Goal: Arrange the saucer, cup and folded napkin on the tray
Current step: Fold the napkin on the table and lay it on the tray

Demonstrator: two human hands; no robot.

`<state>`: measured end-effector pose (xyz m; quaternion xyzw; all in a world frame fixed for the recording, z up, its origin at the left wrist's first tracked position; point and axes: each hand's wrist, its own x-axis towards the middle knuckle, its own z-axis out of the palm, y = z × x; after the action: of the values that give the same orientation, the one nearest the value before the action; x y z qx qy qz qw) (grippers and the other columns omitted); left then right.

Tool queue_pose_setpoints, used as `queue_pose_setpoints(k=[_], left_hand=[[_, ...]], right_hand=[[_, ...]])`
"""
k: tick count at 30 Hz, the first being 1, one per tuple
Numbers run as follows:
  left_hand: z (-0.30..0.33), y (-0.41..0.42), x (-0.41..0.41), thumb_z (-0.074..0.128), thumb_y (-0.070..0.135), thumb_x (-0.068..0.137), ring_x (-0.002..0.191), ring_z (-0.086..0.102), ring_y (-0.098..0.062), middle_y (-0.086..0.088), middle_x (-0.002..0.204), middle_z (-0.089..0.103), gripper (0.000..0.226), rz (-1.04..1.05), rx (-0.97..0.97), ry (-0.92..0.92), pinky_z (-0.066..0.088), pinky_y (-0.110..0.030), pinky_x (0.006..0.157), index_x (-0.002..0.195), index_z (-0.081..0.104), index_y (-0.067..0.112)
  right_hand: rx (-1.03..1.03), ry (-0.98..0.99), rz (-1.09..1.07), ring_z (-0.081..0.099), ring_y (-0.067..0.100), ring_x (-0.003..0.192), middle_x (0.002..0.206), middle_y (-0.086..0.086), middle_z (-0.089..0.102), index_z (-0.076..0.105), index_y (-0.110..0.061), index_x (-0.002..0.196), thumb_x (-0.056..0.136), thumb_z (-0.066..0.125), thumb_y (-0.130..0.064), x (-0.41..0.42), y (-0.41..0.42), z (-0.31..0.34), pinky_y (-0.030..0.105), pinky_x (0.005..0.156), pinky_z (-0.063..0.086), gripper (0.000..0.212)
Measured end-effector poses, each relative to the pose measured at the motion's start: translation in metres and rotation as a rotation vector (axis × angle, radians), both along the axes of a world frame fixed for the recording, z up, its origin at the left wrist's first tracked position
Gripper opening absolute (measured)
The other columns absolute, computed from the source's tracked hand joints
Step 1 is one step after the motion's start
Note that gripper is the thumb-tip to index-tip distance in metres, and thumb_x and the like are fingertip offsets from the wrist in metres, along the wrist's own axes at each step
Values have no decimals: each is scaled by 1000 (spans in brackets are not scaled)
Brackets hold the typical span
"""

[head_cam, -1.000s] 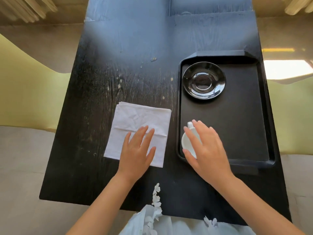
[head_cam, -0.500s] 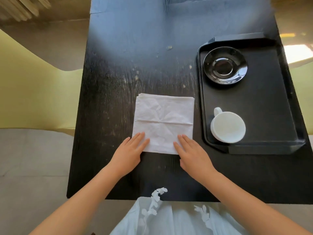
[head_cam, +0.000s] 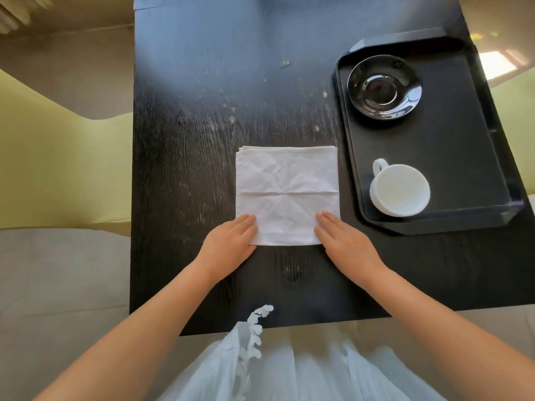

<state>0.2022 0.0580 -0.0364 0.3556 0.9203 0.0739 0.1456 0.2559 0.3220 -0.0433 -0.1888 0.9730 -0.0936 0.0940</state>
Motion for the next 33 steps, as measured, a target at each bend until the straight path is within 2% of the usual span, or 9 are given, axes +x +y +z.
queue_pose_setpoints(k=[3, 8, 11, 13, 16, 19, 22, 28, 33], left_hand=[[-2, -2, 1, 85, 5, 60, 104, 66, -32, -18, 112, 69, 41, 28, 24, -26, 58, -38, 73, 98, 70, -1], [-7, -6, 0, 82, -12, 51, 102, 66, -36, -23, 112, 67, 56, -9, -8, 15, 55, -43, 79, 104, 67, -7], [-3, -11, -4, 79, -12, 55, 82, 71, -35, -20, 91, 73, 38, 10, 16, 4, 60, -45, 71, 91, 71, -3], [4, -13, -9, 72, -12, 63, 67, 67, -32, -14, 75, 70, 24, 26, 6, -69, 58, -42, 58, 83, 67, 1], [17, -22, -14, 53, 6, 89, 78, 66, -26, -8, 86, 71, 18, 115, -48, -278, 55, -42, 69, 101, 65, 9], [36, -29, -21, 49, 16, 93, 79, 65, -12, 2, 91, 70, 22, 209, 22, -494, 54, -28, 74, 108, 65, 16], [52, -33, -33, 55, 18, 92, 94, 62, -5, 8, 107, 64, 31, 253, 85, -557, 45, -12, 80, 123, 59, 17], [58, -24, -72, 59, 11, 89, 87, 61, -12, 1, 99, 65, 27, 375, 281, -353, 47, -18, 79, 116, 63, 10], [30, -14, -91, 56, 12, 91, 92, 60, -18, -5, 100, 66, 24, 468, 253, -221, 47, -25, 80, 114, 63, 9]], right_hand=[[-79, 45, -31, 63, 37, 106, 110, 24, 67, 67, 3, 85, 57, 78, 12, -1, 6, -1, 43, 76, 57, 31], [-208, 39, -130, 68, 34, 96, 100, 20, 72, 68, 2, 91, 64, 74, 13, -11, 10, 5, 46, 67, 60, 29], [-202, -12, -109, 67, 33, 99, 104, 20, 71, 68, 0, 96, 67, 73, 10, -11, 13, 11, 45, 72, 59, 31], [-187, -97, -76, 67, 35, 98, 103, 19, 71, 68, -2, 98, 72, 71, 7, -12, 14, 18, 47, 72, 59, 28], [-169, -372, -112, 64, 31, 88, 94, 13, 70, 61, -10, 110, 91, 52, -11, -16, 15, 37, 44, 74, 54, 21], [-149, -520, -146, 61, 20, 75, 83, 4, 68, 56, -21, 115, 95, 46, -24, -22, 15, 57, 38, 71, 52, 22], [-224, -480, -183, 62, 17, 77, 85, 2, 69, 59, -20, 111, 93, 51, -24, -32, 14, 72, 38, 73, 54, 20], [-197, -160, -249, 57, 25, 71, 77, 6, 63, 64, -7, 92, 87, 57, -12, -71, 11, 67, 40, 61, 51, 10], [-50, -80, -289, 56, 33, 80, 84, 13, 62, 62, -3, 92, 88, 50, -11, -106, 0, 43, 42, 63, 49, 15]])
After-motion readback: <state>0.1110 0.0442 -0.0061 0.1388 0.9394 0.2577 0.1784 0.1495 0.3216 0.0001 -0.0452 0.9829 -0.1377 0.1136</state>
